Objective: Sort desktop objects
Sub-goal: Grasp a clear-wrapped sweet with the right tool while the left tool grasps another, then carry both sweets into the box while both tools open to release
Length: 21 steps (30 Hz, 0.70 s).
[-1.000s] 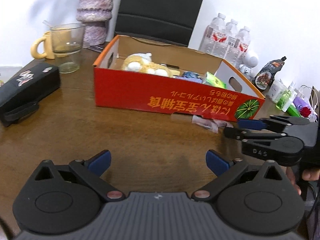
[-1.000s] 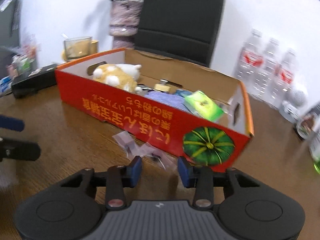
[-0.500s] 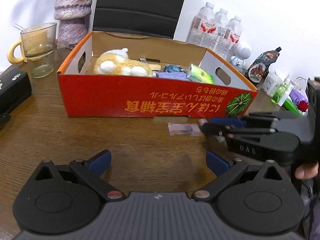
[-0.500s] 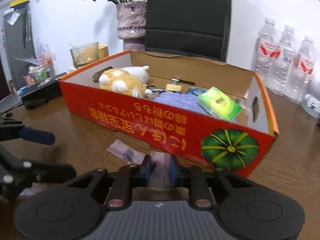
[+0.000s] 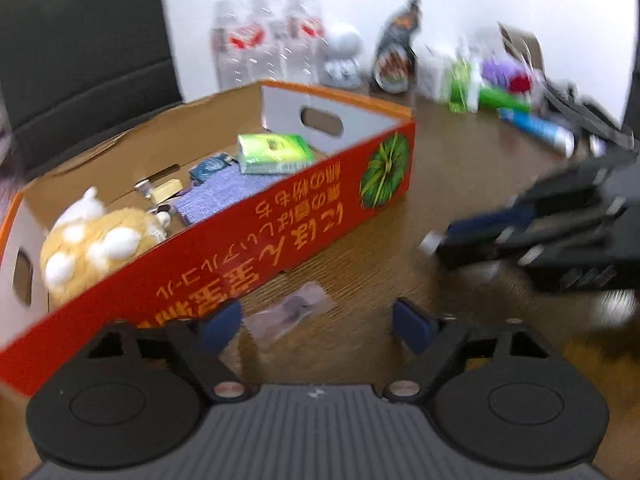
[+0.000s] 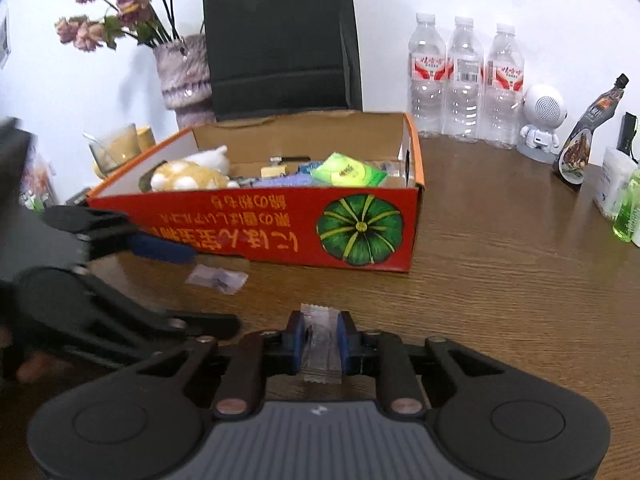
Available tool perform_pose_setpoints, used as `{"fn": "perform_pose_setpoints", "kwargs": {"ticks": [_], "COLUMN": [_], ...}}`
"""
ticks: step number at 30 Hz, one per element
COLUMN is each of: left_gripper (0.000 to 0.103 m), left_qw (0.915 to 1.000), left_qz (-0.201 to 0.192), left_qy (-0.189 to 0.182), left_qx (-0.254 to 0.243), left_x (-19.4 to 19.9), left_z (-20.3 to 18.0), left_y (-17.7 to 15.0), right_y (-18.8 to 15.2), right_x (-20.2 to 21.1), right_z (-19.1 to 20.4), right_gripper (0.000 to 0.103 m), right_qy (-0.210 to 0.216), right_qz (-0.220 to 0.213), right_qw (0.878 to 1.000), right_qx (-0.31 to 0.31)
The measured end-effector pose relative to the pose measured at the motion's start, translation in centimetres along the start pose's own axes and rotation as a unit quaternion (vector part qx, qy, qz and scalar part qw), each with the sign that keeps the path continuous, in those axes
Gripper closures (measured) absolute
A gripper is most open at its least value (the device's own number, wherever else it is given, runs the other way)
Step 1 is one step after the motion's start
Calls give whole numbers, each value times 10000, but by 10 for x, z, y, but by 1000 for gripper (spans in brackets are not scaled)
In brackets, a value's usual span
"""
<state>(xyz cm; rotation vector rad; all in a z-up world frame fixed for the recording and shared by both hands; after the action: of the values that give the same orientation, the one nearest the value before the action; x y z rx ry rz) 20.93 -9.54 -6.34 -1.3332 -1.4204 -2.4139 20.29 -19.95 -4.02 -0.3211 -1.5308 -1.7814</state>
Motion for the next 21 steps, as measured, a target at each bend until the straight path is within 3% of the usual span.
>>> {"fn": "perform_pose_setpoints", "kwargs": {"ticks": [3,7,13,21], "left_gripper": [39,47,79,84], "left_qw": [9995,9980,9988,9982], "left_qz": [-59,-33,143,259], "left_qy": [-296,-626,-417,-120], "left_qx": [-88,-15,222,525], "left_x": [-1,-6,-3,21], "left_z": [3,8,16,-14], "left_y": [3,2,-1,-12], "right_y": [4,4,0,-8], "right_x": [5,5,2,9], "right_z": [1,2,-1,17], "right_gripper": [87,87,87,87], "right_qy": [143,245,229,267], "right_qz": [-63,-56,8,75], "right_qw": [9999,9996,9996,9996], "right_qx": [-60,-106,-155,-29]}}
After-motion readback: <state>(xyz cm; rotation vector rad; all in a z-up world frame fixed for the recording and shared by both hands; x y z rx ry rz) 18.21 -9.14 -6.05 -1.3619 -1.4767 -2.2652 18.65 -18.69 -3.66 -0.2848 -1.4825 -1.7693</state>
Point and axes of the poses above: each gripper's, at about its wrist camera, not at the fingertips, and x roughly against the way its jaws point, z to its left, y to its top, the point moved 10 cm from there along -x, roughly the way its jaws point, and after that the axes turned 10 degrees about -x, right-handed, at the moved point
